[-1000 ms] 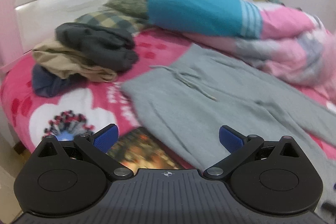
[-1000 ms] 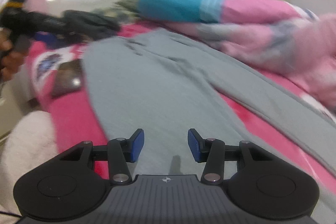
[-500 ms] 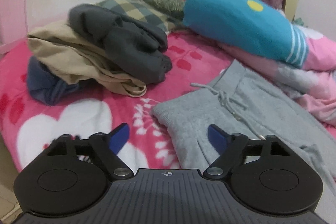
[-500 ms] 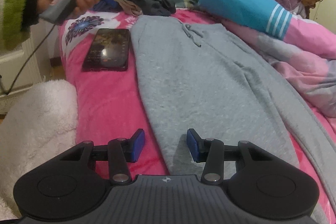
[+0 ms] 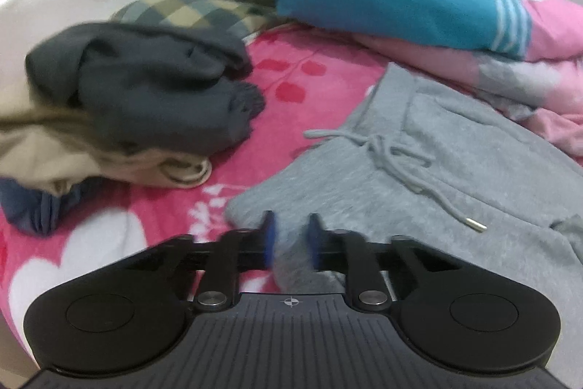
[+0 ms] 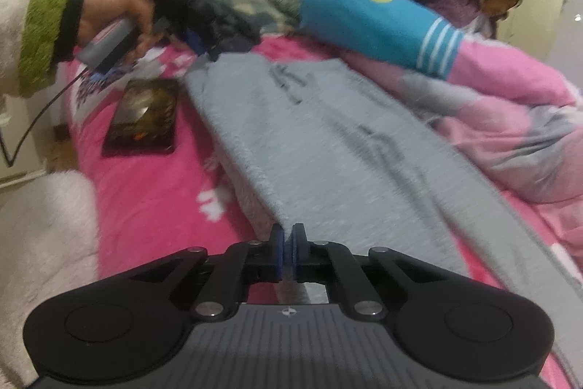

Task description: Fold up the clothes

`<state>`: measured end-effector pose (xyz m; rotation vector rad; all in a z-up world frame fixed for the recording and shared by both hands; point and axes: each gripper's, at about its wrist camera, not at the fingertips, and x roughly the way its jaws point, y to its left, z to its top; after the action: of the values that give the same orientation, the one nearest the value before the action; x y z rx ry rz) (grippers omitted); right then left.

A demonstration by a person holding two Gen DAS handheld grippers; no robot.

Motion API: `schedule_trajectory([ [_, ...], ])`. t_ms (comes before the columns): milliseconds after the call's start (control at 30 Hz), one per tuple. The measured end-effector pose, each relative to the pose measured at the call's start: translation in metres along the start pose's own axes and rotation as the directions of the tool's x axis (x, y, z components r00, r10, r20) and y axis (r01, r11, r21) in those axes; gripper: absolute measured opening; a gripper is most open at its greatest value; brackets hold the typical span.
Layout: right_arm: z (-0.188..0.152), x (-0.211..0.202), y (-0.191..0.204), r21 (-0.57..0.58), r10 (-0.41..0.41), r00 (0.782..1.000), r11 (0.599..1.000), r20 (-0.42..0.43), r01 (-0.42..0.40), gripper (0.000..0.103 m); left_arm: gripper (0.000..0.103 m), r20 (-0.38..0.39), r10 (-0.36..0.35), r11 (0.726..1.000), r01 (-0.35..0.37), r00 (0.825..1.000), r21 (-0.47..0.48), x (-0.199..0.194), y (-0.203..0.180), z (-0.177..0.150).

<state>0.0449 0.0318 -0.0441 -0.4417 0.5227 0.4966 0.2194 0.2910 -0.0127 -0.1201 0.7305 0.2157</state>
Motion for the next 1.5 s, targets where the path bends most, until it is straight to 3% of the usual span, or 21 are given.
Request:
schedule_trajectory([
  [367,0.016,-0.003,-0.054,0.086,-0.133,0.988,0.988,0.076,0.126,0.002,0.000,0.054,-0.008,1.000,0.007,0.999,0.026,-0.016,-0.027,0.031],
  [467,0.020,-0.001,-0.068,0.117,-0.147,0.986,0.984,0.084,0.136,0.002,0.000,0.012,-0.040,0.999,0.040,0.999,-0.023,-0.017,-0.024,0.034],
  [567,0.019,0.001,-0.069,0.122,-0.141,0.986,0.984,0.085,0.130,0.002,0.004,-0.072,-0.105,0.987,0.094,0.992,-0.133,-0.019,-0.009,0.032],
  [633,0.018,0.001,-0.067,0.118,-0.137,0.987,0.985,0.086,0.126,0.002,0.021,-0.121,-0.134,0.976,0.110,0.984,-0.186,-0.017,0.000,0.029],
  [733,0.017,0.001,-0.065,0.116,-0.129,0.988,0.986,0.083,0.119,0.002,0.050,-0.158,-0.119,0.974,0.085,0.980,-0.209,-0.013,0.007,0.023],
  [767,0.016,0.000,-0.064,0.117,-0.127,0.988,0.986,0.083,0.117,0.002,0.052,-0.168,-0.107,0.975,0.070,0.980,-0.210,-0.010,0.009,0.021],
  [967,0.018,-0.003,-0.064,0.123,-0.130,0.988,0.985,0.087,0.119,0.002,0.053,-0.226,-0.169,0.959,0.107,0.959,-0.264,0.016,0.014,0.015],
  [1267,0.016,-0.001,-0.065,0.130,-0.127,0.988,0.985,0.082,0.116,0.002,0.052,-0.266,-0.137,0.968,0.072,0.954,-0.238,0.028,0.010,0.010],
  [1500,0.016,-0.002,-0.064,0.135,-0.121,0.989,0.985,0.086,0.109,0.002,0.053,-0.338,-0.180,0.950,0.074,0.924,-0.304,0.033,0.012,0.012],
])
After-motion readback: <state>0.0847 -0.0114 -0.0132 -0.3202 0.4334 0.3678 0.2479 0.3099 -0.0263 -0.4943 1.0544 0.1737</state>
